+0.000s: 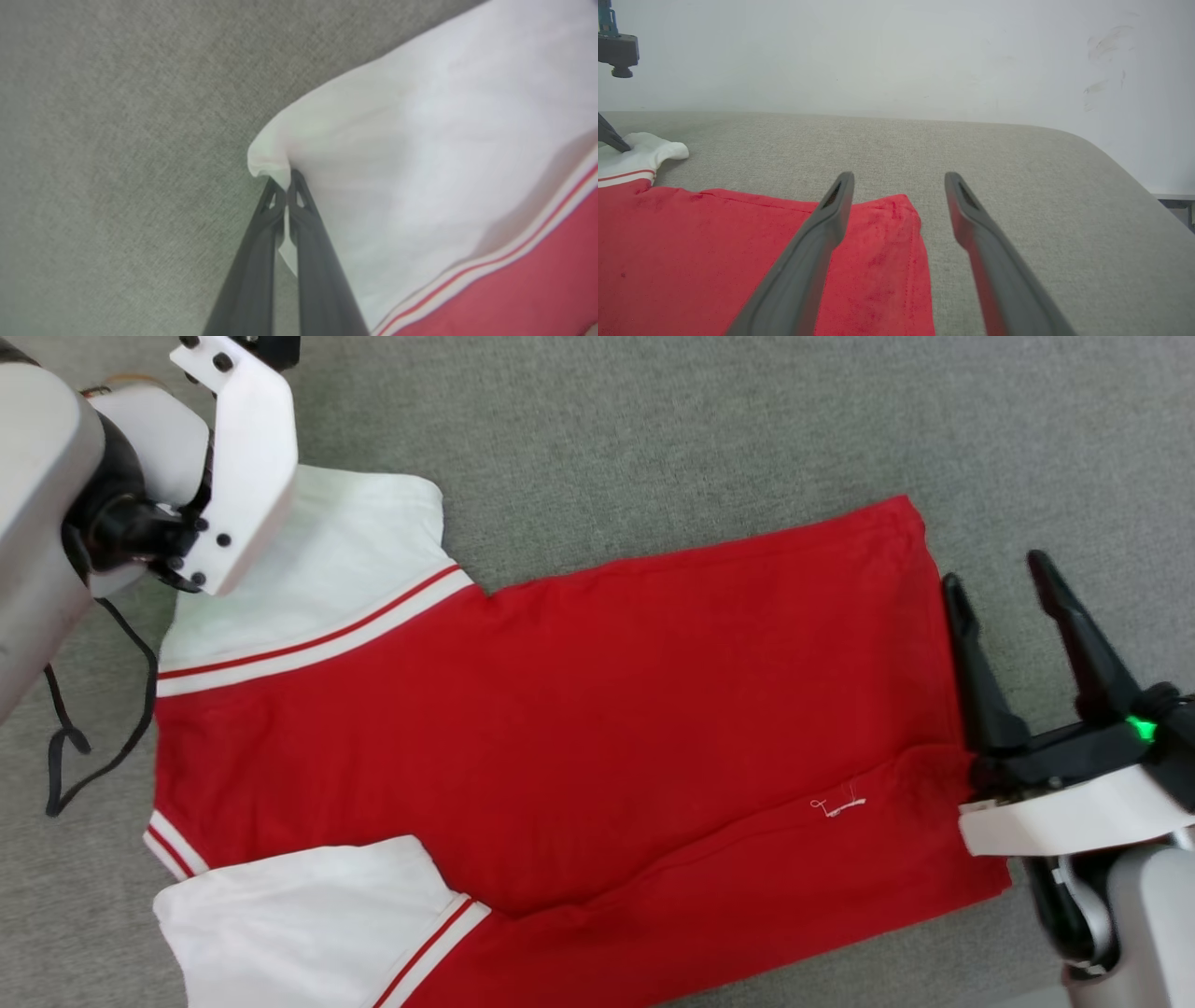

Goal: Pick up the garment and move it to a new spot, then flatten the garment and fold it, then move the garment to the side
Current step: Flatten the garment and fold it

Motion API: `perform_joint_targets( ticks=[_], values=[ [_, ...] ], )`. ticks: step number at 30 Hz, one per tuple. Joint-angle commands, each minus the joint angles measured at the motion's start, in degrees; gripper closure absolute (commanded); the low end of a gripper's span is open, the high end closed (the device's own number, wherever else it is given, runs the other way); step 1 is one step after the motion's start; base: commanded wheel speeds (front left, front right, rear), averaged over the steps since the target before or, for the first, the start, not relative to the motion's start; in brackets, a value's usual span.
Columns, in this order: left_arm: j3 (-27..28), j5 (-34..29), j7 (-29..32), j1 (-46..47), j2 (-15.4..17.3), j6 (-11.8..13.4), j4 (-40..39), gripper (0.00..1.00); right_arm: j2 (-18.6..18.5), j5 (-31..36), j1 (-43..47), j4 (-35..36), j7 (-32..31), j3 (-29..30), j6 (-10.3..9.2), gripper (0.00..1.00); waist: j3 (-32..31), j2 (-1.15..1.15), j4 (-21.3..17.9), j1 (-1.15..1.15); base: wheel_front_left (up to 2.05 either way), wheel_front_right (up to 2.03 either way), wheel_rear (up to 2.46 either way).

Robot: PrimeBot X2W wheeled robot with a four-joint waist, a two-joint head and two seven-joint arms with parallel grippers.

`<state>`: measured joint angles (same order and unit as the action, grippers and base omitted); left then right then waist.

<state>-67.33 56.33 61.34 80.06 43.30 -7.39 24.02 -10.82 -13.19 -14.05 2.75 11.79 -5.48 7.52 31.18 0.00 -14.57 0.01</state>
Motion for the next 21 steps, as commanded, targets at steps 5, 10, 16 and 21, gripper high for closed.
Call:
perform_joint_targets(
  ticks=[5,10,16,21],
  values=[
    [-1.1,1.4,-3.0,-1.9,-0.5,0.0,-1.7,1.00,-3.3,0.3,-1.3,0.2,-0.6,2.7,-0.06,0.00,-4.6,0.00,1.8,-0.01,0.00,0.00,0.00],
    [-2.3,2.6,-7.0,-3.6,-0.2,0.0,-4.6,1.00,-7.8,1.3,-3.4,3.1,-4.2,4.8,-0.06,0.00,-8.8,0.00,3.8,-0.01,0.00,0.00,0.00],
    [-3.4,4.3,-10.8,-5.4,0.2,0.0,-7.6,1.00,-15.9,0.5,-8.8,4.9,-13.0,3.5,-0.06,0.00,-12.2,0.00,6.5,-0.01,0.00,0.00,0.00],
    [-4.2,4.3,-13.3,-6.2,0.1,0.0,-10.4,1.00,-24.8,-6.8,-13.6,1.7,-31.5,-3.8,-0.07,0.00,-13.1,0.00,8.3,-0.01,0.00,0.00,0.00]
  ],
)
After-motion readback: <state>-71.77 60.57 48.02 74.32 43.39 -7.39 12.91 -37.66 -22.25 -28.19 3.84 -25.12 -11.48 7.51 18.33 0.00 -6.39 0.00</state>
